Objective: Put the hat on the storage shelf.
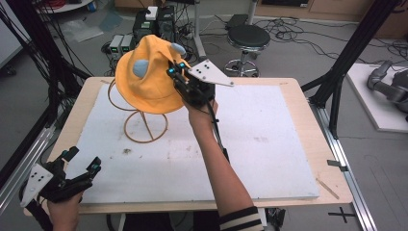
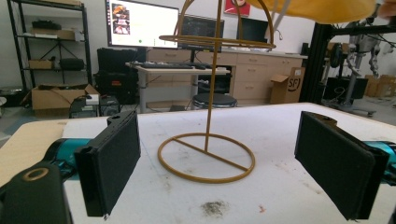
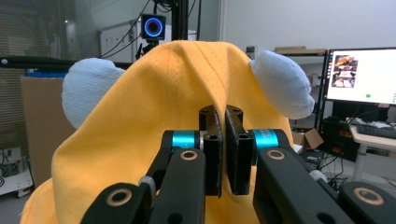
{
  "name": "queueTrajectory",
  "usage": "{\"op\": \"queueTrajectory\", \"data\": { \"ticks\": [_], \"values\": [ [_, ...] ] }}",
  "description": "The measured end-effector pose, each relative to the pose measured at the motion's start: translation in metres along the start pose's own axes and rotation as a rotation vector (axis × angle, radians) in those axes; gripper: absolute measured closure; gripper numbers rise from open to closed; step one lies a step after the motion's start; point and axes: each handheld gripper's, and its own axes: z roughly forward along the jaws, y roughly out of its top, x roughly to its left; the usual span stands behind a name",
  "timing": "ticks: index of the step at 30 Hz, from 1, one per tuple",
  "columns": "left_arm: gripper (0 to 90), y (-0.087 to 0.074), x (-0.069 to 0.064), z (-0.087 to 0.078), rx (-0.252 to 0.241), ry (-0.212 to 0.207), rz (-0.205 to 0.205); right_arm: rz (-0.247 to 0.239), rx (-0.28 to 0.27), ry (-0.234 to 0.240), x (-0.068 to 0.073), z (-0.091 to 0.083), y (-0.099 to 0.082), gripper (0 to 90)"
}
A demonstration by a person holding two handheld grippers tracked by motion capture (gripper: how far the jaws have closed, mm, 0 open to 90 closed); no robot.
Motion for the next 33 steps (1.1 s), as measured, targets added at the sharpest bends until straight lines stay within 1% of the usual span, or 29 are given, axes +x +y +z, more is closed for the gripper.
{"op": "queueTrajectory", "data": {
  "ticks": [1,3,4,5,6,7,8,9,10,11,12,13,14,15,16,17,18,20,22,23,24,25,26,27,31,33],
  "values": [
    [14.7,0.0,0.001,-0.001,0.0,0.001,0.003,0.0,0.0,0.0,0.0,0.0,0.0,87.4],
    [14.7,0.0,0.001,-0.003,-0.001,0.002,0.003,0.002,0.012,0.006,0.004,0.009,-0.003,87.4],
    [14.7,0.001,0.002,-0.004,-0.001,0.001,0.002,0.005,0.023,0.014,0.009,0.018,-0.006,87.3],
    [14.7,0.001,0.002,-0.004,-0.002,0.001,0.002,0.005,0.023,0.014,0.009,0.018,-0.006,87.3],
    [14.7,0.001,0.002,-0.005,-0.005,0.002,-0.004,0.004,0.032,0.021,0.014,0.027,-0.009,87.2],
    [14.7,0.001,0.002,-0.005,-0.005,0.001,-0.001,0.004,0.032,0.021,0.014,0.027,-0.009,87.2],
    [14.7,0.001,0.003,-0.006,-0.002,0.0,0.002,-0.001,0.046,0.027,0.018,0.035,-0.013,87.2],
    [14.7,0.001,0.003,-0.007,-0.003,0.002,-0.001,-0.001,0.046,0.027,0.018,0.035,-0.013,87.2],
    [14.7,0.001,0.003,-0.008,-0.004,0.002,0.002,-0.002,0.058,0.034,0.022,0.042,-0.017,87.1],
    [14.7,0.001,0.003,-0.008,-0.005,0.004,0.0,-0.002,0.058,0.034,0.022,0.042,-0.017,87.0],
    [14.7,0.001,0.004,-0.009,-0.006,0.005,0.002,0.002,0.07,0.039,0.026,0.047,-0.021,86.8],
    [14.7,0.001,0.004,-0.01,-0.006,0.007,-0.002,0.002,0.07,0.039,0.026,0.047,-0.021,86.8],
    [14.7,0.001,0.005,-0.011,-0.004,0.009,0.0,0.001,0.086,0.046,0.03,0.052,-0.024,86.3],
    [14.7,0.002,0.005,-0.012,-0.002,0.009,0.002,0.001,0.086,0.046,0.03,0.052,-0.024,86.3],
    [14.7,0.002,0.006,-0.013,-0.008,0.014,-0.002,-0.007,0.104,0.053,0.034,0.056,-0.028,85.9],
    [14.6,0.002,0.006,-0.013,-0.008,0.014,-0.002,-0.007,0.104,0.053,0.034,0.056,-0.028,85.9],
    [14.7,0.002,0.006,-0.013,-0.006,0.015,-0.001,-0.019,0.123,0.057,0.037,0.059,-0.032,85.4],
    [14.7,0.002,0.006,-0.014,-0.009,0.018,-0.003,-0.025,0.134,0.056,0.039,0.06,-0.034,84.8],
    [14.6,0.002,0.007,-0.015,-0.011,0.019,-0.003,-0.045,0.144,0.061,0.042,0.062,-0.037,82.3],
    [14.7,0.002,0.007,-0.015,-0.011,0.019,-0.003,-0.045,0.144,0.061,0.042,0.062,-0.037,82.3],
    [14.7,0.002,0.007,-0.015,-0.011,0.02,-0.007,-0.049,0.139,0.064,0.043,0.062,-0.037,77.8],
    [14.7,0.002,0.007,-0.015,-0.011,0.02,-0.007,-0.049,0.139,0.064,0.043,0.062,-0.037,77.8],
    [14.7,0.002,0.007,-0.015,-0.009,0.019,-0.005,-0.049,0.132,0.068,0.043,0.061,-0.036,71.9],
    [14.7,0.002,0.007,-0.015,-0.008,0.017,-0.005,-0.049,0.132,0.068,0.043,0.061,-0.036,71.9],
    [14.7,0.002,0.006,-0.014,-0.008,0.015,-0.003,-0.053,0.097,0.074,0.042,0.056,-0.032,61.6],
    [14.7,0.002,0.006,-0.015,-0.005,0.014,-0.001,-0.055,0.081,0.074,0.042,0.054,-0.029,58.8]
  ]
}}
